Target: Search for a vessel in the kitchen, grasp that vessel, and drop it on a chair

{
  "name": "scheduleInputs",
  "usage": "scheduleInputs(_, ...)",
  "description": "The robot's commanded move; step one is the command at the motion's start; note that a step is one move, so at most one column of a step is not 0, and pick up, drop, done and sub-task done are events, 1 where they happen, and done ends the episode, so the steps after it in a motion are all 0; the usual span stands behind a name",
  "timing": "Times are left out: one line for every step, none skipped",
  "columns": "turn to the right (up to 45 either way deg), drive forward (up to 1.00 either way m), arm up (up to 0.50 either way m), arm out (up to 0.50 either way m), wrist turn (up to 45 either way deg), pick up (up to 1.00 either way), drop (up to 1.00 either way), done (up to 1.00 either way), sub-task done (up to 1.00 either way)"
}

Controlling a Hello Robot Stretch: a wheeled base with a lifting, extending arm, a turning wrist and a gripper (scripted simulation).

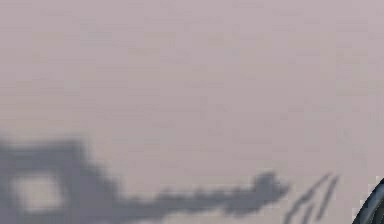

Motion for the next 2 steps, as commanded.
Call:
scheduleInputs(0.0,0.0,0.0,-0.3,0.0,0.0,0.0,0.0,0.0)
scheduleInputs(-45.0,0.0,0.0,0.0,0.0,0.0,0.0,0.0,0.0)
